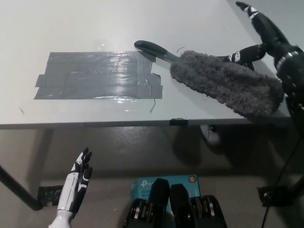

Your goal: A grey duster is kept infront of the robot in the middle of the table and the robot extends its right arm to grab the duster, picks it up and hands it to a person

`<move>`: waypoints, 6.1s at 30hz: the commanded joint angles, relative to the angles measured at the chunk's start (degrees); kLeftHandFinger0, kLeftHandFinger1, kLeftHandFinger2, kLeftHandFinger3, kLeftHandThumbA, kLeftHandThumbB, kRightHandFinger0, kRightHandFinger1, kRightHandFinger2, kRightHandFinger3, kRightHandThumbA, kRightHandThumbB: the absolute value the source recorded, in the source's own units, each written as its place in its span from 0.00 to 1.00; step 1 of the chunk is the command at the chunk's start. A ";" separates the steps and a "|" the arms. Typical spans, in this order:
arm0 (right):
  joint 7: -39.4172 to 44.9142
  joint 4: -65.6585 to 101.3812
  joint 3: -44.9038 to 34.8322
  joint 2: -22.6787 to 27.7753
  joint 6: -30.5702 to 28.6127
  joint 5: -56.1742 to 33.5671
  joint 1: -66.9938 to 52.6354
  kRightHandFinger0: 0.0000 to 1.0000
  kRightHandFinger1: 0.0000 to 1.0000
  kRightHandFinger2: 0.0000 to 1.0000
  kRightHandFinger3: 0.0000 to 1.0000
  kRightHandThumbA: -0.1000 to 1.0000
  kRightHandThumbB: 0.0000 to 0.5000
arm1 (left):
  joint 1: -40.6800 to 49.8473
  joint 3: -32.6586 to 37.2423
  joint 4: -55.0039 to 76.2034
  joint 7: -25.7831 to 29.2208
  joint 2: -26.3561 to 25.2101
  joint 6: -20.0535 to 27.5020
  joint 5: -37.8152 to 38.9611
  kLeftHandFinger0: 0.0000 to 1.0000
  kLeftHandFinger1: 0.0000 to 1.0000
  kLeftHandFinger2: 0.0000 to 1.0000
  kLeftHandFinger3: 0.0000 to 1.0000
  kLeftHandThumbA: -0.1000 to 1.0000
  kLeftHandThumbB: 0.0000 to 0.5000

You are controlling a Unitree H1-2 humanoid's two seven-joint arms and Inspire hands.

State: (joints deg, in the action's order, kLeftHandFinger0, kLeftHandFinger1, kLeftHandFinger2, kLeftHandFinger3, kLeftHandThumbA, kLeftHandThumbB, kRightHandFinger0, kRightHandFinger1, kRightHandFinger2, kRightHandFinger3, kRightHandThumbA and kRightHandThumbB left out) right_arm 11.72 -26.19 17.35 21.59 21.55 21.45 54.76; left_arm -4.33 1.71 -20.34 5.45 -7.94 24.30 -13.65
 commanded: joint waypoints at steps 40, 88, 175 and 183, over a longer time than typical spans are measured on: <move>8.48 -34.66 11.99 -4.15 -0.29 6.54 12.74 1.00 1.00 1.00 1.00 1.00 0.97 | -2.72 0.63 1.79 1.49 -1.63 2.63 -0.43 1.00 1.00 1.00 1.00 1.00 0.50; 12.64 -8.17 -3.67 -3.55 -3.98 -6.45 -0.88 0.18 0.69 1.00 1.00 0.00 0.33 | -7.35 1.06 0.05 1.00 -2.28 2.63 -0.95 1.00 1.00 1.00 1.00 1.00 0.44; -14.84 28.93 -32.56 -30.84 5.38 -94.09 -19.09 0.00 0.36 0.77 1.00 0.00 0.18 | -7.80 0.72 0.61 0.08 -2.66 2.40 -1.05 0.96 1.00 1.00 1.00 1.00 0.40; -15.80 28.80 -32.73 -30.41 5.38 -94.96 -18.77 0.00 0.36 0.77 1.00 0.00 0.20 | -7.77 0.84 0.60 0.04 -2.64 2.58 -0.93 0.96 1.00 1.00 1.00 1.00 0.40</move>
State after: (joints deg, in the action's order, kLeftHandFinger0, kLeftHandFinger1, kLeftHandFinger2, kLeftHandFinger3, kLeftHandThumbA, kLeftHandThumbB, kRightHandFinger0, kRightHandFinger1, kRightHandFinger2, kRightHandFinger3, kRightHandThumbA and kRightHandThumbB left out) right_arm -1.82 -2.82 -14.13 -7.10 27.50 -61.83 30.17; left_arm -11.08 2.84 -22.36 5.32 -9.25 24.71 -14.53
